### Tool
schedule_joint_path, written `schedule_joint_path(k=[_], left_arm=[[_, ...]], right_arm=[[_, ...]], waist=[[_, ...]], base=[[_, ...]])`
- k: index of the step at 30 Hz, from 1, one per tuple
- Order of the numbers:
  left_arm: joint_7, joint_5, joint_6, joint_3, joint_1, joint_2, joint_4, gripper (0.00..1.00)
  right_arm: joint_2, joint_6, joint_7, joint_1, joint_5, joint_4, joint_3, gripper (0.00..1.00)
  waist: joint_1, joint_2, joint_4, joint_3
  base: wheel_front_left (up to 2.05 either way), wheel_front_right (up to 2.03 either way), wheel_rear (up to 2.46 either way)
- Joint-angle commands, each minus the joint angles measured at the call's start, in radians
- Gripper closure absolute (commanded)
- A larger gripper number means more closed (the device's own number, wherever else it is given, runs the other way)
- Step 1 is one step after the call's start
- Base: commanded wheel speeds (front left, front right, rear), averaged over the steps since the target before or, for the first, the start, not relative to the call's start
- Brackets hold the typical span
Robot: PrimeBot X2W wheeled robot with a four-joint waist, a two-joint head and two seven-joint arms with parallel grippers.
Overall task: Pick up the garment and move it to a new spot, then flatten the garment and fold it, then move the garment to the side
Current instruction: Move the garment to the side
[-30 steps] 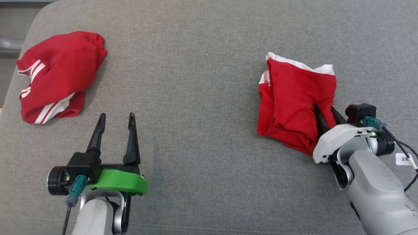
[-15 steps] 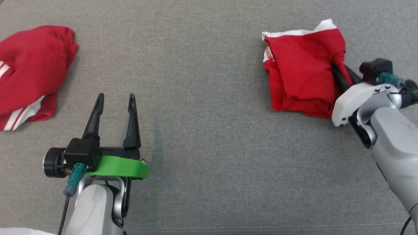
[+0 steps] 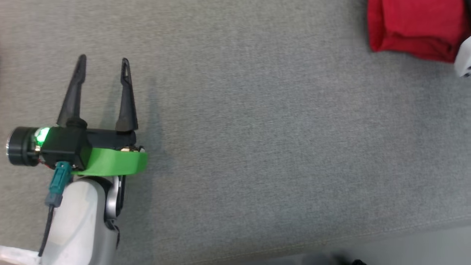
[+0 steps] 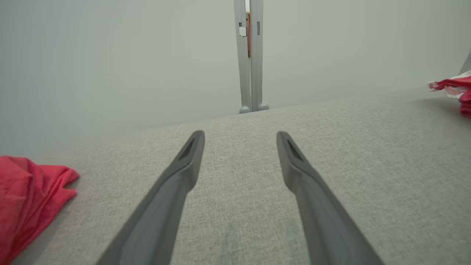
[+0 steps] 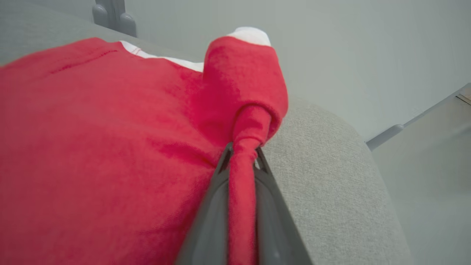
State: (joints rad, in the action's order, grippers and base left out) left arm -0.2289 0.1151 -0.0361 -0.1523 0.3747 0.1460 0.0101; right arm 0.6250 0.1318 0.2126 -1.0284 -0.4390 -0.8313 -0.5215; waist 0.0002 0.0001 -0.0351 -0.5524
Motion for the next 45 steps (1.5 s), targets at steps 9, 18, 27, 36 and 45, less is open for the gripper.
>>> schedule_joint_path(k=[9,18,27,36,45], left_arm=[[0.087,-0.05,-0.008,0.009,0.025,0.079,-0.155,0.0],[0.148,-0.065,-0.013,0.014,0.012,0.116,-0.255,0.0],[0.155,-0.068,-0.019,0.002,0.018,0.115,-0.286,0.0],[0.125,-0.05,-0.03,-0.006,0.019,0.101,-0.258,0.0],[0.058,-0.009,-0.044,-0.003,-0.03,0.071,-0.172,0.0]], right_arm=[[0.086,-0.002,-0.01,-0.115,-0.031,0.017,-0.024,1.0],[0.112,-0.002,-0.021,-0.208,-0.048,-0.013,-0.056,1.0],[0.112,-0.002,-0.005,-0.28,-0.061,-0.087,-0.083,1.0],[0.099,-0.002,0.034,-0.331,-0.014,-0.168,-0.083,0.0],[0.054,-0.002,0.053,-0.275,0.026,-0.069,-0.035,0.0]], waist=[[-0.0002,-0.0001,-0.155,-0.141],[-0.0002,-0.0001,-0.179,-0.174],[-0.0002,-0.0001,-0.16,-0.196],[-0.0002,-0.0001,-0.138,-0.175],[-0.0002,-0.0001,-0.098,-0.046]], base=[[0.0,0.0,0.0],[0.0,0.0,0.0],[0.0,0.0,0.0],[0.0,0.0,0.0],[0.0,0.0,0.0]])
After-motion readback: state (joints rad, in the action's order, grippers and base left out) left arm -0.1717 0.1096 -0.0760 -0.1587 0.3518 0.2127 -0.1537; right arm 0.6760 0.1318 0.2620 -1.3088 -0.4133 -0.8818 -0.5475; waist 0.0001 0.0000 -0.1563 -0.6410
